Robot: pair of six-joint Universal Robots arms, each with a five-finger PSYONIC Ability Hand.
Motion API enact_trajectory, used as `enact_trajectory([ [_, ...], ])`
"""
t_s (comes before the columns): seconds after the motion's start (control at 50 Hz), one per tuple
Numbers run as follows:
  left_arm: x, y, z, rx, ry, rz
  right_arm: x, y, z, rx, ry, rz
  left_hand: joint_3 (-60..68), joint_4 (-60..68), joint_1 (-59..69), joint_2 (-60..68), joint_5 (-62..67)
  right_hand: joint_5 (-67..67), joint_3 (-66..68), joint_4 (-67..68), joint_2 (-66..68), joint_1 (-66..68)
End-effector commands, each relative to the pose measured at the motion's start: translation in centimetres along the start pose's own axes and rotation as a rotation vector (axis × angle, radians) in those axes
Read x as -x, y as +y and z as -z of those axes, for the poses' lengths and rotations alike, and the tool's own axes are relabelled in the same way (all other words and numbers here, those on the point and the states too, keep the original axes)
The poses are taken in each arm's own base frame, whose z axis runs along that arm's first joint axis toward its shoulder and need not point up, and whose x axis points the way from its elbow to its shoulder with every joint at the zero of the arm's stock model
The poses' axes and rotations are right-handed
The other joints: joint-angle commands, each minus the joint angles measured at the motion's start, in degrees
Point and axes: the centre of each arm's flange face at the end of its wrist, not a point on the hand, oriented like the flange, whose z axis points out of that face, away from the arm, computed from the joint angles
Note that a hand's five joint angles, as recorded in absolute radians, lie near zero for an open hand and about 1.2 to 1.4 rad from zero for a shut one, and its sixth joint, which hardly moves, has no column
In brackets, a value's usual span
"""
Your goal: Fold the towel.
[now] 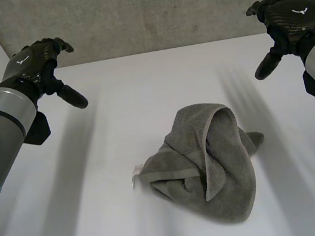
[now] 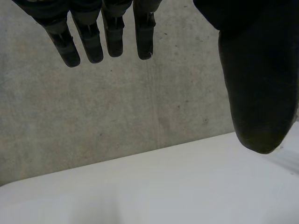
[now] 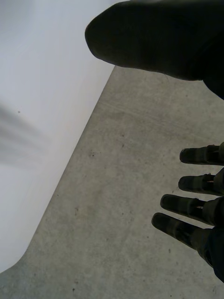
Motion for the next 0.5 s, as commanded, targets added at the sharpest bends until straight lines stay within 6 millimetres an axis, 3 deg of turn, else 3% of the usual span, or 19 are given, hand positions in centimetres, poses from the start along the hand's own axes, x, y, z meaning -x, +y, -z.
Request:
enact_trajectory([
  [0.02,-0.2,-0.3,0.5,0.015,0.004,0.000,0.2,-0.7,0.6,-0.001,-0.010,-0.002,-2.78,-3.11,-3.62,-3.53,-2.29,-3.65,-2.68,-4.37,-4.57,-3.44],
  [0.4,-0.3,0.5,0.5,0.038,0.011,0.000,0.0,-0.3,0.1,0.003,-0.015,-0.002,-2.78,-3.11,-3.62,-3.53,-2.29,-3.65,-2.68,-4.37,-4.57,-3.44],
  [0.5,-2.2,1.4,0.7,0.067,0.118,-0.004,-0.3,0.2,-0.6,0.013,-0.066,-0.003,-2.78,-3.11,-3.79,-3.70,-2.46,-3.65,-2.68,-4.37,-4.57,-3.44],
])
